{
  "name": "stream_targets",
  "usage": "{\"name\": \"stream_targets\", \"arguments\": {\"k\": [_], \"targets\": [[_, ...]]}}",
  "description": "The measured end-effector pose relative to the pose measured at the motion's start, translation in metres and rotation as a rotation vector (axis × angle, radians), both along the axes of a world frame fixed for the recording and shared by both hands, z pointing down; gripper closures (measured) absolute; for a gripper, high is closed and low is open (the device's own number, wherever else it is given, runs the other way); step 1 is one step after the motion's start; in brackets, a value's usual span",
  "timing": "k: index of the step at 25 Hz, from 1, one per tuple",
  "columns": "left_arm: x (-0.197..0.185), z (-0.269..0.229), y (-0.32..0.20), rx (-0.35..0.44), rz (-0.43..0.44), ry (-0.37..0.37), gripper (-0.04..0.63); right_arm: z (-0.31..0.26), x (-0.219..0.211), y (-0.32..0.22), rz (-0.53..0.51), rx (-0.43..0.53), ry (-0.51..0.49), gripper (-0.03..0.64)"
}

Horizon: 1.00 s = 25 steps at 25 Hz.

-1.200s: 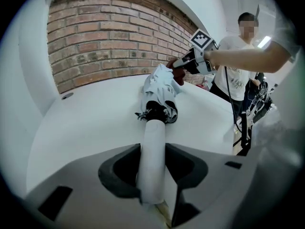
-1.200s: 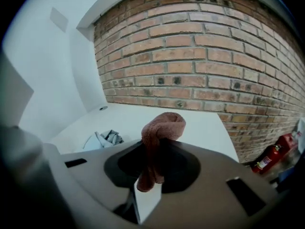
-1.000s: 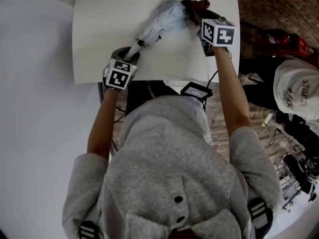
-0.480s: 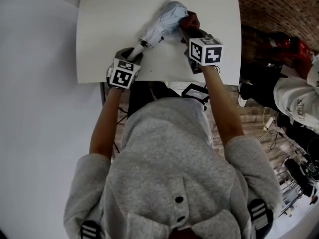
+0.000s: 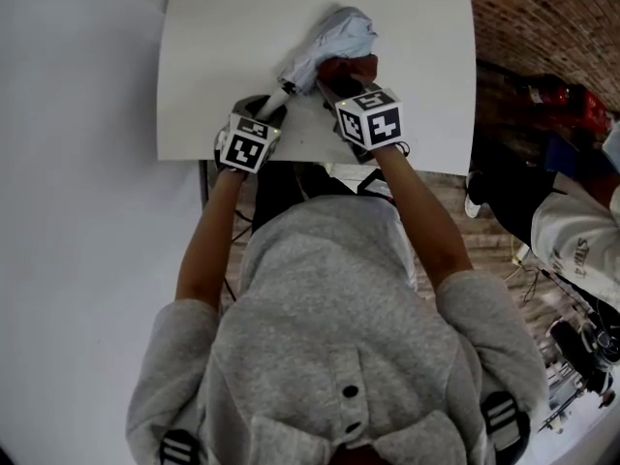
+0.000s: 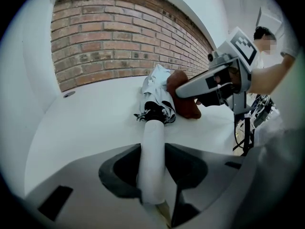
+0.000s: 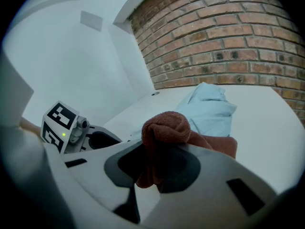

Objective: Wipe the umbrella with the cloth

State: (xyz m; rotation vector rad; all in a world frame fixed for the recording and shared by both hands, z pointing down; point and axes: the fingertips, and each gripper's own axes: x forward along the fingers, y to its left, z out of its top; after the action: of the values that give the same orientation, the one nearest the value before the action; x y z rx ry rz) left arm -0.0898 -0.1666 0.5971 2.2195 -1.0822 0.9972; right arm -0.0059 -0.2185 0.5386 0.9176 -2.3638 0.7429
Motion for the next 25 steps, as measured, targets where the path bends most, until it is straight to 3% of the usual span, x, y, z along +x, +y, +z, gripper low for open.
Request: {"name": "stream_targets", "arguments": {"k": [14,25], "targets": [[-0.007,-0.003,0.004,0.012,-0.001,-0.001,0.437,-0.029,-0.079,0.023,-0.163,-0.019,-0.137,0.541],[-0.003,-0.016,-0.004,0.021,-0.002,-0.008,0.437,-0.06,-0.119,-0.025,-0.213,-0.083,-0.253,0.541]]}}
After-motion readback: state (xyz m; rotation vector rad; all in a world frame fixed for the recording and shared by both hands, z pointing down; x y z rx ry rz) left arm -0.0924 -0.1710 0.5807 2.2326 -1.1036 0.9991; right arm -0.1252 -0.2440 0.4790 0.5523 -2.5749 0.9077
